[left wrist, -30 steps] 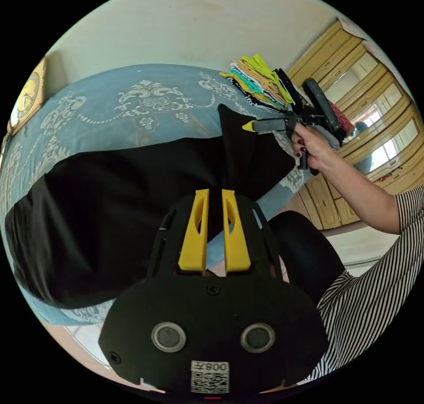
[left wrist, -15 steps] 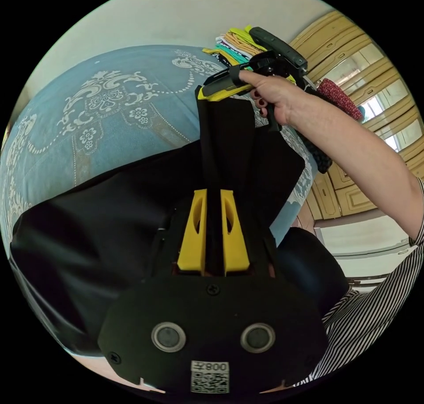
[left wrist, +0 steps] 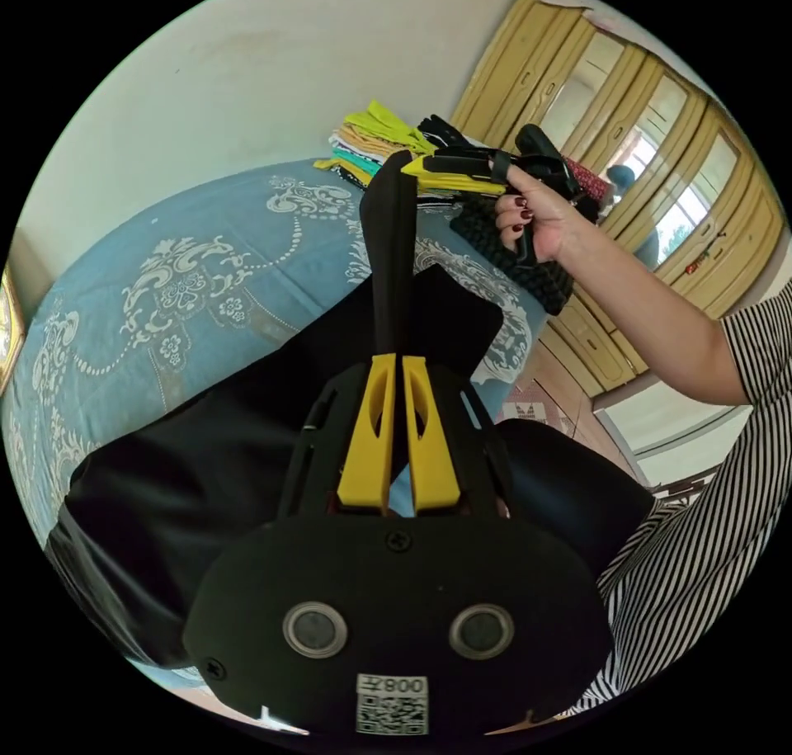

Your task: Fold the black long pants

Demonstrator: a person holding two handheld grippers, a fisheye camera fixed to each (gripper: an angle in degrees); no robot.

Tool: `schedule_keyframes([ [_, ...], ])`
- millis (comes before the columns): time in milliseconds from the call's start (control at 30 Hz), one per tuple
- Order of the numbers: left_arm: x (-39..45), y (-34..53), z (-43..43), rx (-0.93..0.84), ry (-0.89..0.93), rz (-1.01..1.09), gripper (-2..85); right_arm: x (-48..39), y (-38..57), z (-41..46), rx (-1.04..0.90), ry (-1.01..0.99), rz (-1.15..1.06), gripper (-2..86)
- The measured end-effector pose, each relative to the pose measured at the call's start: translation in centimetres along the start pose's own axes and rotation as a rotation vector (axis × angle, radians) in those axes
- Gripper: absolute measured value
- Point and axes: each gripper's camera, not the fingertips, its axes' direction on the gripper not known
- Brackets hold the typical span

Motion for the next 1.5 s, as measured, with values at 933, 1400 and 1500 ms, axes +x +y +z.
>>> schedule_keyframes([
  [933, 13.5, -2.4, 14.6, -0.344, -0.116, 0.213, 1.8, 20.8, 38.7, -14.5, 0.290, -0.220, 0.596, 0.2],
  [1400, 13.9, 6.4, 20.9, -0.239, -0.046, 0.036, 1.2, 9.4, 30.1, 2.9, -0.139, 0.250, 0.217, 0.1],
  [1500, 12.2, 10.5, 20.4, -0.163, -0.001, -0.069, 1.5, 8.4, 30.4, 5.0, -0.150, 0.263, 0.218, 0.1],
])
